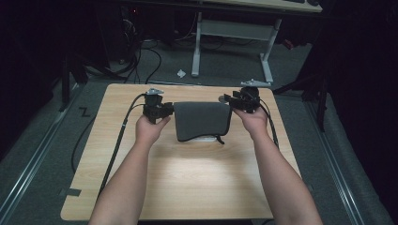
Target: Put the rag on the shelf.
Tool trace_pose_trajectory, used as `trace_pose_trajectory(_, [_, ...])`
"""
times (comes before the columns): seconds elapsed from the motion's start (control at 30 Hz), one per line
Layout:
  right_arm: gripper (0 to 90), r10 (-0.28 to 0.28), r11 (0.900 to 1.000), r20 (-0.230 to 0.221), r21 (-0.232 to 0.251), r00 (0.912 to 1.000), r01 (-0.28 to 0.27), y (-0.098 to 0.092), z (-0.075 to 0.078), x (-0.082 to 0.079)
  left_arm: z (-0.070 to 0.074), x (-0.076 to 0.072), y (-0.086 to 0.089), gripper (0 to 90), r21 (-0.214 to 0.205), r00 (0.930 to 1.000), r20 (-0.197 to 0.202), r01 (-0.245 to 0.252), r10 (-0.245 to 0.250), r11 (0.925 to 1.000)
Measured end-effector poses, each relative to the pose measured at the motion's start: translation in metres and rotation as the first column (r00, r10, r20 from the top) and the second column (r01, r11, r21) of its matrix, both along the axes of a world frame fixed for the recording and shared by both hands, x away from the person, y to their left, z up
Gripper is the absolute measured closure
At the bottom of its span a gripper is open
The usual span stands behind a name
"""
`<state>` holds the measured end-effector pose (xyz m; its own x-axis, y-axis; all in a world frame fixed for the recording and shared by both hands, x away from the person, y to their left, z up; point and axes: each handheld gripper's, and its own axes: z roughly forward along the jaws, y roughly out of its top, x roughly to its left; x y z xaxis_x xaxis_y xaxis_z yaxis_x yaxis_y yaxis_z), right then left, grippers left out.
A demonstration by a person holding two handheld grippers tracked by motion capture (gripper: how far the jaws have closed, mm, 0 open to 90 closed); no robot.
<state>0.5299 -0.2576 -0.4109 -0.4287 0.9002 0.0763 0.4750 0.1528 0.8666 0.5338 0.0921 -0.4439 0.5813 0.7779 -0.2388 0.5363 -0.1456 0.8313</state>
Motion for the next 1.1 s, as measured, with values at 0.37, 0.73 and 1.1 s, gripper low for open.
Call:
trace_pose_trajectory(0.37, [52.1,-0.022,0.9993,0.008,-0.031,0.9997,0.022,-0.008,0.000,-0.004,0.000,-0.004,0.021,61.0,-0.009,0.9989,0.007,-0.047,0.047,0.9988])
trace_pose_trajectory(0.73, [52.3,-0.033,0.9988,0.044,-0.035,0.9985,0.035,-0.020,0.002,-0.026,-0.003,-0.022,0.046,60.0,-0.021,0.9967,0.031,-0.074,0.075,0.9970])
trace_pose_trajectory(1.1, [51.5,-0.041,0.9932,0.114,-0.103,0.9926,0.053,-0.018,0.001,-0.074,-0.021,-0.062,0.056,55.9,0.000,0.9928,0.079,-0.090,0.090,0.9959])
